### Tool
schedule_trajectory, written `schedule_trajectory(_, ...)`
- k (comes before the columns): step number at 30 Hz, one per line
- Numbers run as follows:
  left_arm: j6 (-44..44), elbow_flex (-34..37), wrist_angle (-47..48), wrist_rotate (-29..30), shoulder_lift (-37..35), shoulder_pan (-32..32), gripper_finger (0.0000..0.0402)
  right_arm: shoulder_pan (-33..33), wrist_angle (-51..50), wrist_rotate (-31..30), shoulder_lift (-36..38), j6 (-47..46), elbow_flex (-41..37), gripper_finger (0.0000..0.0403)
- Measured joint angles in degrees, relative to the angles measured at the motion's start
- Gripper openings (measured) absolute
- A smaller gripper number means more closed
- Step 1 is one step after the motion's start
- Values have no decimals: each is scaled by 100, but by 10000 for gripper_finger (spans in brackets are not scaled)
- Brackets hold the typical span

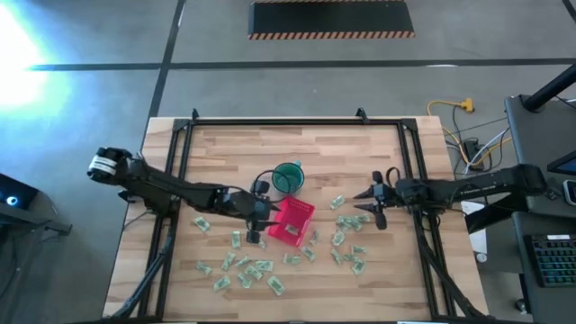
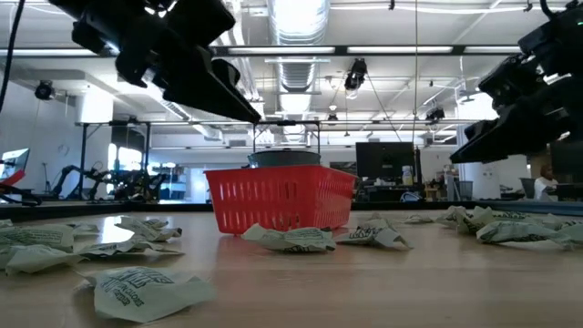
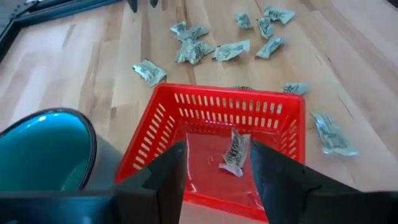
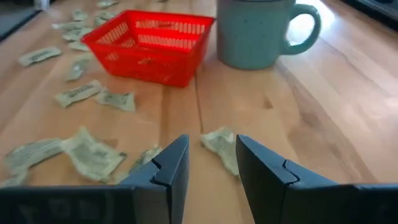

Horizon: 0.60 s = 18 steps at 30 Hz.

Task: Pick and place items into bin
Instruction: Put the light green stevia packet into the red bin

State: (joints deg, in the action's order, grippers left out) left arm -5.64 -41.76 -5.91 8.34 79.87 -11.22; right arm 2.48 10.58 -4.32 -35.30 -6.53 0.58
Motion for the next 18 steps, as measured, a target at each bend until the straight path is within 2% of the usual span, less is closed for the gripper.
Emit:
schedule_trajectory(3,113,22,280,13,-221,-52,160,0,384,-21,-456,79,25,123)
schedule_trajectory(9,373,58,851,32,-650,-214,160,0,520,-63,-1415,210,510,123)
schedule_trajectory(18,710,213,1614,757,-1256,-594,160,-8,581,-225,-3139,726,1376,123)
